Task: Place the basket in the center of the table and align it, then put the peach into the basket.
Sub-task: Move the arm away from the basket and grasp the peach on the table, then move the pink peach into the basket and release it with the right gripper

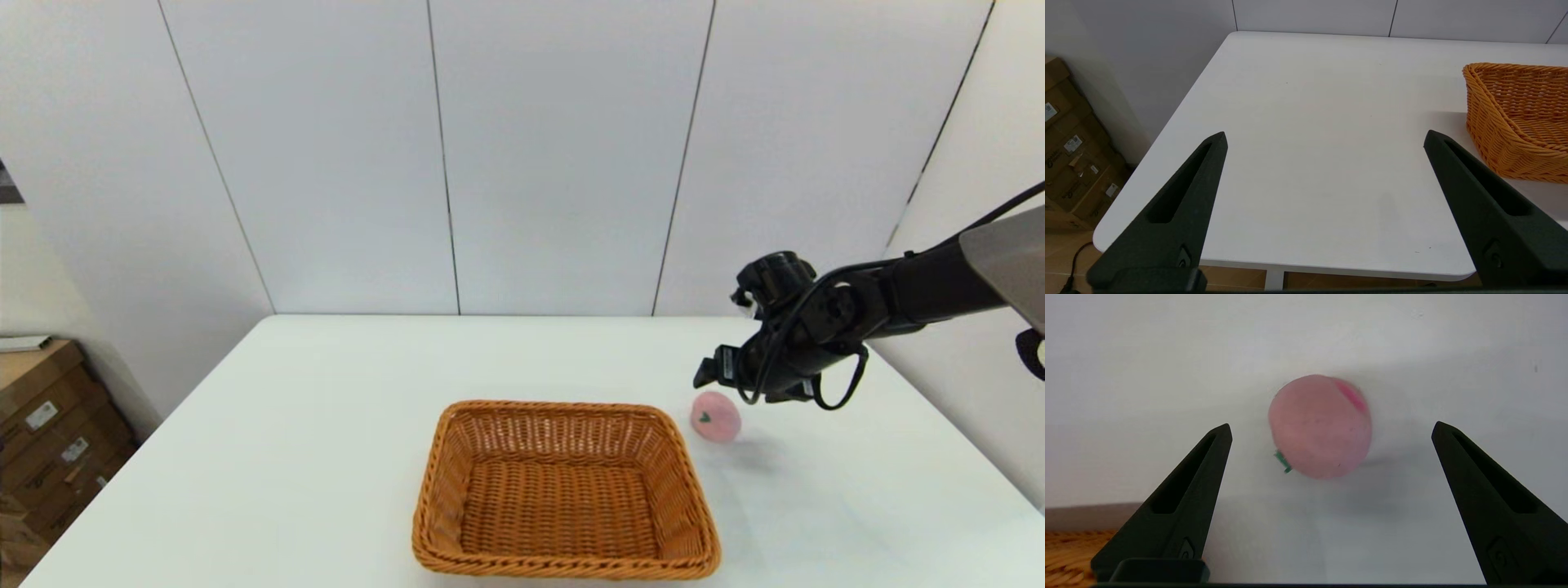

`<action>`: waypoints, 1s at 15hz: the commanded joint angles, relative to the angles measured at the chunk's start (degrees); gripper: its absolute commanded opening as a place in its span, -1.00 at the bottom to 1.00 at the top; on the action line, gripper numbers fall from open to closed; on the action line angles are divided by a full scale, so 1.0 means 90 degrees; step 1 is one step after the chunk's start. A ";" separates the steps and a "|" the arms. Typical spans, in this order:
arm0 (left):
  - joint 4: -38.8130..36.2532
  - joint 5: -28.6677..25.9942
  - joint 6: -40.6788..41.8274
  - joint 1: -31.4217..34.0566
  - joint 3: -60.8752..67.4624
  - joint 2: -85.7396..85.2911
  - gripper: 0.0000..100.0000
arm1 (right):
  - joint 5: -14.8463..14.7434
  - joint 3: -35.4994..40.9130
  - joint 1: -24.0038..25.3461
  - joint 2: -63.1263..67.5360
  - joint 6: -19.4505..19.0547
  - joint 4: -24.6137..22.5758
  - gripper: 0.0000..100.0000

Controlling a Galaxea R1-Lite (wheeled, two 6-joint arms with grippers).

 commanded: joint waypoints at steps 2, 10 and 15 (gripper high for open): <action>0.0005 0.0004 -0.0004 0.0002 0.0001 -0.0002 1.00 | -0.0023 0.0010 0.0139 0.0509 0.0037 0.0033 1.00; 0.0005 -0.0006 -0.0004 0.0002 0.0001 -0.0002 1.00 | 0.0006 -0.0078 0.0119 0.0626 0.0076 0.0052 -1.00; 0.0005 0.0004 -0.0004 0.0002 0.0001 -0.0002 1.00 | 0.0075 -0.0127 0.0070 -0.0653 0.0037 0.0511 -1.00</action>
